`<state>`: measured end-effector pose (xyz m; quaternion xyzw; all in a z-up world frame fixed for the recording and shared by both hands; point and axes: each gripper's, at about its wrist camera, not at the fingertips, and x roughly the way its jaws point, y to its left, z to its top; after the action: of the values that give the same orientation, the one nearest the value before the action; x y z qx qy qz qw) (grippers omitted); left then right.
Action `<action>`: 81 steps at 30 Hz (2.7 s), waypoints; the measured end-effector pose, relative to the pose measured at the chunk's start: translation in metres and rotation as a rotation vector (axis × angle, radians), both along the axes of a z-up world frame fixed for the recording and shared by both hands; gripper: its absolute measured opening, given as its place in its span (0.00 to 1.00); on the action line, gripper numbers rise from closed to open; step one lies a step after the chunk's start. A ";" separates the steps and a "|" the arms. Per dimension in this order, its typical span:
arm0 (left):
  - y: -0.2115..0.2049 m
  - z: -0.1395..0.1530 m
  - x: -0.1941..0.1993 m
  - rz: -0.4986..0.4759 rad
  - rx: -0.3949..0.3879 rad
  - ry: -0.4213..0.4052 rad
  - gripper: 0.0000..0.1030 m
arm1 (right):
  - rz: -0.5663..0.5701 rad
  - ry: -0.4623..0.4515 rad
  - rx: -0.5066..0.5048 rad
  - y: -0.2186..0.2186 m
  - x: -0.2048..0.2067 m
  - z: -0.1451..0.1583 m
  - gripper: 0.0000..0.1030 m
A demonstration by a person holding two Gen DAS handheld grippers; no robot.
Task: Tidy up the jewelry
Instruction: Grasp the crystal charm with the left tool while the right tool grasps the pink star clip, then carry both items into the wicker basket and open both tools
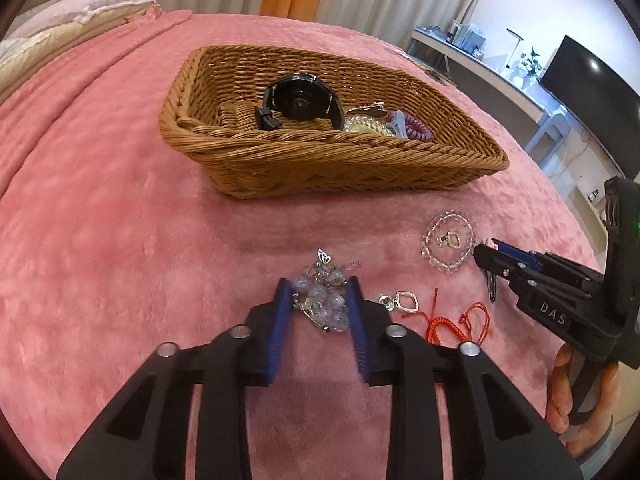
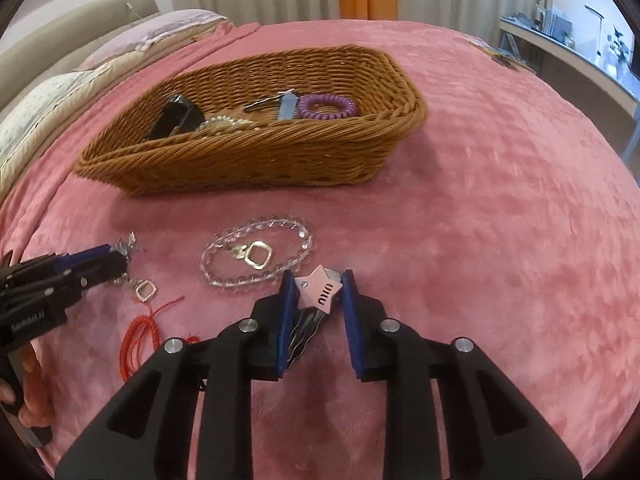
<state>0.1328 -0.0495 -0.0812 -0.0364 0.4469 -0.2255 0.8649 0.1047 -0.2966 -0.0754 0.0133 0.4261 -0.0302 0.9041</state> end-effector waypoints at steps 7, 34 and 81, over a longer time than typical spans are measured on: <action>0.014 0.000 -0.009 -0.006 -0.072 0.014 0.15 | 0.066 0.004 -0.011 0.009 -0.019 -0.001 0.20; 0.041 0.040 -0.061 -0.047 -0.253 -0.116 0.07 | 0.126 -0.161 0.057 0.008 -0.055 0.034 0.20; -0.029 0.069 0.099 -0.011 -0.155 -0.225 0.07 | 0.122 -0.081 0.079 0.001 0.142 0.054 0.20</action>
<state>0.2316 -0.0788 -0.0122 -0.0752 0.3284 -0.2669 0.9029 0.2470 -0.2956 -0.0217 0.0241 0.3900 0.0425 0.9195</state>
